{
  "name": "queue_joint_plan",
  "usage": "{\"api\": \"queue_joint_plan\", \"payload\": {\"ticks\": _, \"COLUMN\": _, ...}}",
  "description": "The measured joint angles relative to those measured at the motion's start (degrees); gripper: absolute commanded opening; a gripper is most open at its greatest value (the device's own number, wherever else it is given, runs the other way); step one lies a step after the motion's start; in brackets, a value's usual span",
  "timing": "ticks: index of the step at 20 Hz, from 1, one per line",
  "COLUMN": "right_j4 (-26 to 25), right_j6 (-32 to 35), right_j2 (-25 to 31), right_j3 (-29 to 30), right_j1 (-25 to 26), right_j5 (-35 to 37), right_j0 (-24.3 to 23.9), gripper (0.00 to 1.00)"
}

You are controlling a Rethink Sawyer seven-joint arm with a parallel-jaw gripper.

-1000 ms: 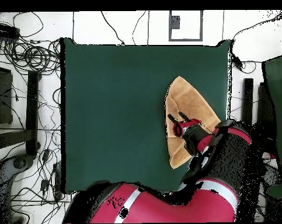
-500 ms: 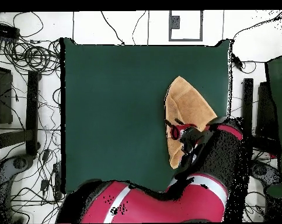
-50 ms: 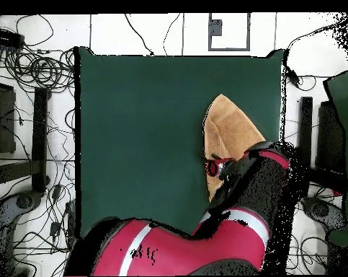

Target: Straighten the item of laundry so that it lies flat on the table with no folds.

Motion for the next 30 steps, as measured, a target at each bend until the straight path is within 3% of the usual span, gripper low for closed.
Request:
{"api": "queue_joint_plan", "payload": {"ticks": 5, "right_j4": 1.70, "right_j6": -0.15, "right_j2": -0.01, "right_j3": -0.10, "right_j1": 0.00, "right_j5": 0.01, "right_j0": -1.29, "gripper": 1.00}}
{"api": "queue_joint_plan", "payload": {"ticks": 10, "right_j4": 6.83, "right_j6": -2.42, "right_j2": 0.02, "right_j3": -0.09, "right_j1": -0.63, "right_j5": 0.03, "right_j0": -3.47, "gripper": 1.00}}
{"api": "queue_joint_plan", "payload": {"ticks": 12, "right_j4": 11.86, "right_j6": -7.36, "right_j2": 0.05, "right_j3": -0.02, "right_j1": -1.55, "right_j5": 0.62, "right_j0": -5.37, "gripper": 1.00}}
{"api": "queue_joint_plan", "payload": {"ticks": 15, "right_j4": 14.18, "right_j6": -11.16, "right_j2": 0.03, "right_j3": -0.02, "right_j1": -2.06, "right_j5": 0.92, "right_j0": -6.16, "gripper": 1.00}}
{"api": "queue_joint_plan", "payload": {"ticks": 18, "right_j4": 16.94, "right_j6": -19.55, "right_j2": 0.05, "right_j3": -0.09, "right_j1": -2.70, "right_j5": 0.97, "right_j0": -7.32, "gripper": 1.00}}
{"api": "queue_joint_plan", "payload": {"ticks": 22, "right_j4": 17.08, "right_j6": -25.72, "right_j2": 0.05, "right_j3": -0.61, "right_j1": -2.94, "right_j5": 0.97, "right_j0": -7.80, "gripper": 1.00}}
{"api": "queue_joint_plan", "payload": {"ticks": 30, "right_j4": 7.75, "right_j6": -26.23, "right_j2": 0.07, "right_j3": -3.69, "right_j1": -0.89, "right_j5": 0.68, "right_j0": -5.14, "gripper": 1.00}}
